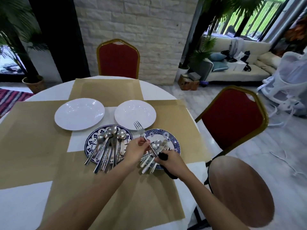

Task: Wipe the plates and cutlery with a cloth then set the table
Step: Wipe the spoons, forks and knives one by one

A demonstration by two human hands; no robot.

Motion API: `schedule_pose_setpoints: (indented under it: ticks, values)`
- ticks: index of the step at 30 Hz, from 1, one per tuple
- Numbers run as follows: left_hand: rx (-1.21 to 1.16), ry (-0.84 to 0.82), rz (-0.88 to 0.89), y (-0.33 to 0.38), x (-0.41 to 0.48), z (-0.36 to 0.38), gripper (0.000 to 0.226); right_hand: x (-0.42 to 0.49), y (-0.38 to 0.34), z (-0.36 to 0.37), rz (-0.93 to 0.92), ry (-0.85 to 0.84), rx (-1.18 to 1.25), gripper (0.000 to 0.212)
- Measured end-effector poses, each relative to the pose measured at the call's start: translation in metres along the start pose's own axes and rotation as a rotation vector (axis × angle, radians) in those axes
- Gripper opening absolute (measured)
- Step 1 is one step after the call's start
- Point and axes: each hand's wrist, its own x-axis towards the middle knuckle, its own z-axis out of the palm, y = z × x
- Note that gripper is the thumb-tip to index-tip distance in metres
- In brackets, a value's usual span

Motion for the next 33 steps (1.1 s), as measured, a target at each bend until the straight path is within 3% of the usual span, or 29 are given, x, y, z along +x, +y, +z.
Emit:
schedule_pose_setpoints:
  ticks: [6, 11, 14, 17, 27, 33]
  values:
    - [0.132, -0.018, -0.049, -0.009, 0.019, 0.024, 0.017, -0.015, 0.017, 0.004, 0.083, 0.026, 0.104, 0.029]
    - [0.65, -0.14, 0.078, -0.019, 0.039, 0.026, 0.025, -0.028, 0.038, 0.0, 0.173, 0.078, 0.143, 0.02]
    - [0.754, -0.173, 0.098, -0.029, 0.046, 0.029, 0.021, -0.037, 0.046, -0.004, 0.212, 0.089, 0.178, 0.034]
    - [0.847, -0.163, 0.139, -0.036, 0.05, 0.035, 0.019, -0.044, 0.053, -0.004, 0.238, 0.098, 0.247, 0.034]
    - [0.83, -0.099, 0.258, -0.043, 0.045, 0.04, 0.014, -0.028, 0.05, -0.002, 0.263, 0.26, 0.311, 0.057]
    - [0.83, 0.004, 0.307, -0.052, 0.032, 0.007, 0.017, -0.01, 0.032, 0.003, 0.218, 0.238, 0.367, 0.054]
